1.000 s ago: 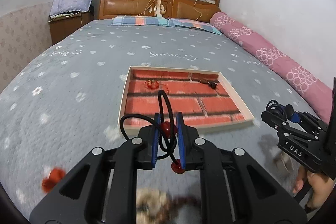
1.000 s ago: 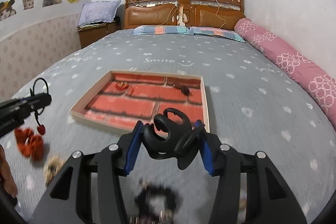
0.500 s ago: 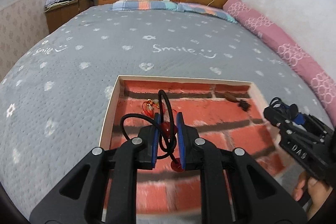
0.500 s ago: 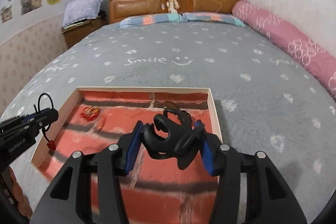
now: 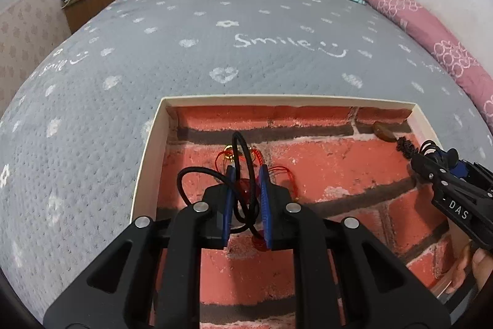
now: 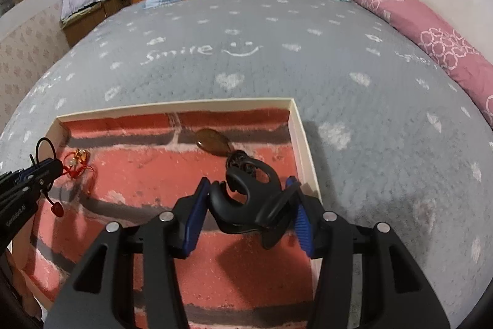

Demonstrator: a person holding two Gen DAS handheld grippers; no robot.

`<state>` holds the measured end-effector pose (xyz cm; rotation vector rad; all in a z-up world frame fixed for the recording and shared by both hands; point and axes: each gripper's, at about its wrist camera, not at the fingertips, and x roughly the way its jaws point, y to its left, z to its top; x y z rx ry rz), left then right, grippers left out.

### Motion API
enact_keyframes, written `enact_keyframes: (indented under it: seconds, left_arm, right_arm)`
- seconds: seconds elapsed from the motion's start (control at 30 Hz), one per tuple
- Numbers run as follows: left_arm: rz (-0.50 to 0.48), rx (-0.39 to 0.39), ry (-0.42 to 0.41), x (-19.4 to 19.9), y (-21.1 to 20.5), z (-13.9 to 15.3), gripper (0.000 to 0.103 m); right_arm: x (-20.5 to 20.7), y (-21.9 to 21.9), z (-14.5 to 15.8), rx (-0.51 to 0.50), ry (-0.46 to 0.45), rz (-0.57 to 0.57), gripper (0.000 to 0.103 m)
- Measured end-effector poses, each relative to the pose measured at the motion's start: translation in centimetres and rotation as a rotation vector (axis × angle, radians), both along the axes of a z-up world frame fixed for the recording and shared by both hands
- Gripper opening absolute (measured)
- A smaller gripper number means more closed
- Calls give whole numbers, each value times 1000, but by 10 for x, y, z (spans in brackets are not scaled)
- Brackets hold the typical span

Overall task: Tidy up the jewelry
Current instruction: 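Carry the hair tie and claw clip over the tray and lower them in, then open both tools to release the hair tie and claw clip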

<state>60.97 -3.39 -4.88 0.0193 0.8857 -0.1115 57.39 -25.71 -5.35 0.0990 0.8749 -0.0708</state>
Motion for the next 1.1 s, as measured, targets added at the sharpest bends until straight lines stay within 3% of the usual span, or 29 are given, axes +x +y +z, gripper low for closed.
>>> enact_keyframes:
  seconds: [0.43, 0.47, 0.53, 0.57, 0.6, 0.63, 0.77, 0.87, 1.1]
  left_arm:
    - [1, 29, 102, 12, -3, -13, 14]
    - [3, 32, 104, 12, -3, -13, 19]
    - [14, 35, 90, 10, -1, -9, 47]
    - [25, 44, 70, 7, 0, -5, 70]
    - [33, 50, 48, 4, 1, 0, 85]
    - [36, 52, 27, 0, 3, 6, 88]
    - [35, 32, 20, -10, 11, 30, 88]
    - [49, 25, -29, -27, 20, 58, 98]
    - [32, 8, -113, -87, 32, 113, 98]
  right_arm:
    - [7, 1, -9, -8, 66, -4, 51]
    - [7, 1, -8, -7, 67, -6, 54]
    - [5, 2, -7, 13, 69, 10, 66]
    - [4, 4, -5, 12, 70, 21, 69]
    - [3, 6, -2, 6, 66, 29, 75]
    - [0, 8, 3, -18, 56, 26, 84]
    - [-11, 6, 22, -51, 23, 25, 86]
    - [-26, 0, 42, -46, -8, 20, 92]
    - [-79, -16, 93, -56, -93, 13, 96]
